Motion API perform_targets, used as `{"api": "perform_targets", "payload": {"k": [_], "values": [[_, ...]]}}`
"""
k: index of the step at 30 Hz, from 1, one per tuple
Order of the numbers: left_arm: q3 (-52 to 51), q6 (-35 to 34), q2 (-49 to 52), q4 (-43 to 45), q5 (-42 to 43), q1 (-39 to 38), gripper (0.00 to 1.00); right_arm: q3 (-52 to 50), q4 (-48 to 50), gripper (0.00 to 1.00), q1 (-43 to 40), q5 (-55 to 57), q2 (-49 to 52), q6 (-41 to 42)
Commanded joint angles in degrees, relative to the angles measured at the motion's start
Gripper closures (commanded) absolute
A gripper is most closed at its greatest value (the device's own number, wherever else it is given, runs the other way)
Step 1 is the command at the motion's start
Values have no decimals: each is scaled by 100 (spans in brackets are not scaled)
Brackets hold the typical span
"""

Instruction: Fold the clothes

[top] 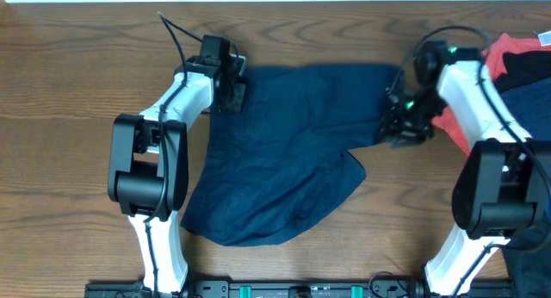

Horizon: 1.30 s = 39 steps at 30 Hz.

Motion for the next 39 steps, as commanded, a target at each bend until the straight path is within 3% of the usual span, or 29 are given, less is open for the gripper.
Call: {"api": "perform_targets", "payload": {"k": [1,3,7,8,10,13,16,17,19,20,23,28,30,32,33,39], "values": [[17,-411,57,118,-859,271,94,-625,503,52,446,-275,35,-332],[61,-538,57,136,-850,439,94,-992,960,47,678,-273,35,-328],[61,-636,57,146,-850,704,94,-1672,1834,47,1106,-271,35,-116],[61,-636,57,149,-850,761,94,-1797,1989,54,1189,-273,35,-107],[61,-634,57,151,-855,859,94,-1906,2122,80,1294,-328,35,-11],[61,-636,57,146,-852,999,94,-1891,2129,98,1331,-490,22,-96],[61,-638,50,125,-850,1102,94,-1829,2177,98,1255,-492,4,-94],[61,-636,48,105,-850,1130,94,-1805,2210,90,1222,-494,2,-94],[61,-636,37,76,-848,1150,94,-1788,2350,53,1154,-494,0,11],[61,-636,35,66,-848,1150,94,-1788,2435,41,1132,-494,0,144],[61,-636,20,57,-844,1150,94,-1790,2837,30,1137,-501,2,684],[61,-636,-7,17,-831,1150,94,-1880,3644,28,1443,-557,4,1394],[61,-636,-7,-2,-831,1150,94,-1904,3869,41,1606,-555,31,1545],[61,-636,-7,-13,-831,1150,94,-1904,3923,94,1749,-496,35,1598],[61,-636,-7,-22,-831,1150,94,-1899,3856,99,1781,-407,20,1661],[61,-634,-7,-15,-852,1167,94,-1895,2774,99,1408,1217,-608,1814]]}}
